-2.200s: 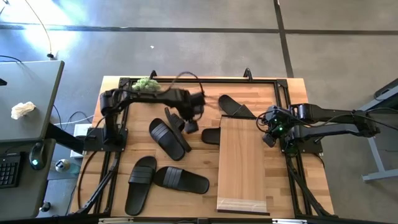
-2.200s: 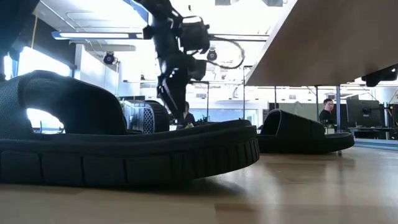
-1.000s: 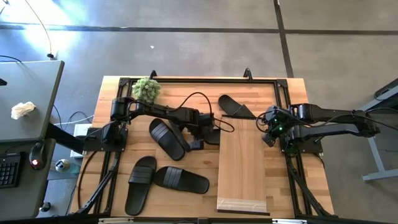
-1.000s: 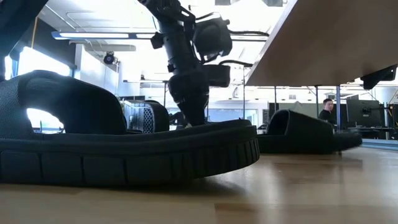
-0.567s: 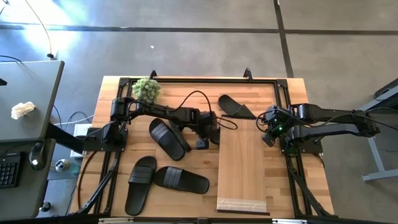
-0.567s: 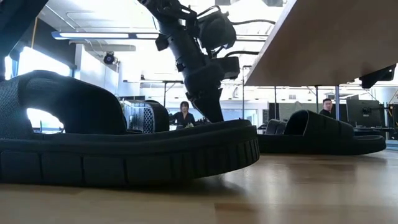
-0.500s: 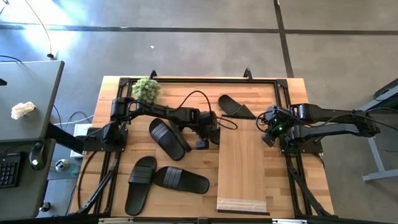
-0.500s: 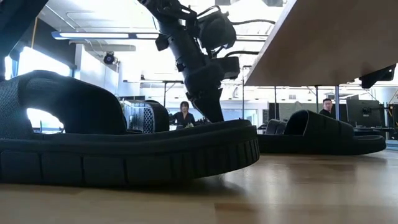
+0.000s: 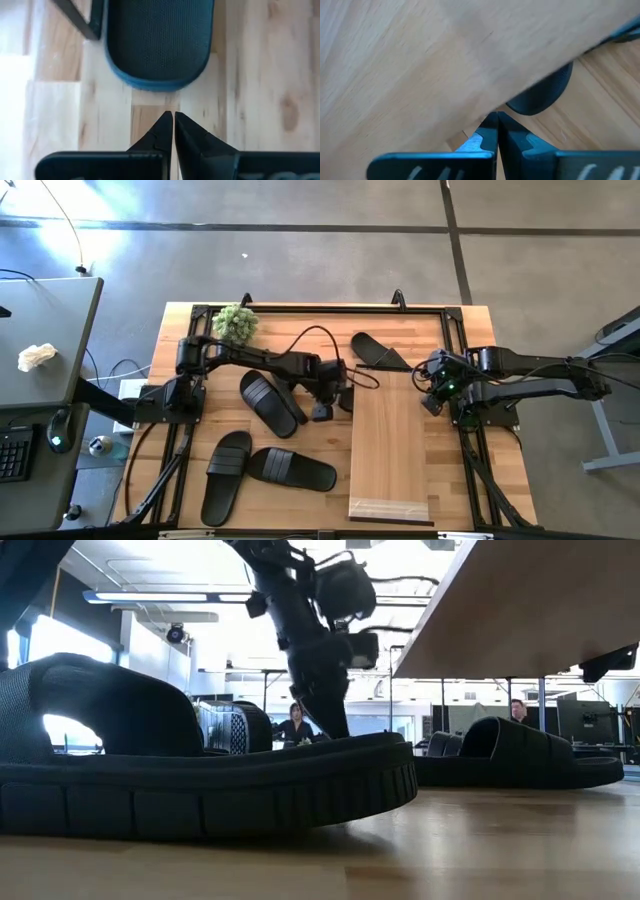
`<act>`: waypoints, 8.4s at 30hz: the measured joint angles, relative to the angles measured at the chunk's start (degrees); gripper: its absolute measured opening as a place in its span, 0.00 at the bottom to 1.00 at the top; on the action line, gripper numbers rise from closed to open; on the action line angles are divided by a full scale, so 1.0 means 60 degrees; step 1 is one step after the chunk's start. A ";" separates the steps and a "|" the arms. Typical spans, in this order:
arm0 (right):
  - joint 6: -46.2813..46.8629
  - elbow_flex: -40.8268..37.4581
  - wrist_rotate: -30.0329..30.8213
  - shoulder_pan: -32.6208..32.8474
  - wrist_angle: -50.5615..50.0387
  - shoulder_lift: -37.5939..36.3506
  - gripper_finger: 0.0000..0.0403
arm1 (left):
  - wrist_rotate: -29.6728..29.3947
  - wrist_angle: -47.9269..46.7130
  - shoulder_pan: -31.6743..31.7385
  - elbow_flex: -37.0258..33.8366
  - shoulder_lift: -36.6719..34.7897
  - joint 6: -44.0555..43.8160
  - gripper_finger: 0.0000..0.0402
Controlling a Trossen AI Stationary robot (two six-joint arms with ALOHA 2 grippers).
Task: Pick and place slides into the shelf
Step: Put the black slide under the shelf
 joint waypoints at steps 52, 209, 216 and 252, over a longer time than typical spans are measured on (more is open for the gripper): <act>0.3808 0.1844 0.3241 -0.0719 -0.3680 -0.1239 0.21 | 0.4480 0.4321 0.5511 0.0006 -0.0480 -0.5087 0.02; -0.2935 0.2174 -0.1206 -0.7912 0.2465 0.6807 0.41 | 0.4448 0.3410 0.5195 0.0011 0.1386 -0.6161 0.36; -0.2493 0.2177 -0.2273 -0.8485 0.1644 0.6619 0.41 | 0.4770 0.3421 0.5212 0.0011 0.1386 -0.6008 0.36; -0.3344 0.2174 -0.3876 -0.8241 0.2459 0.8759 0.32 | 0.5463 0.3538 0.5442 0.0011 0.1386 -0.6008 0.36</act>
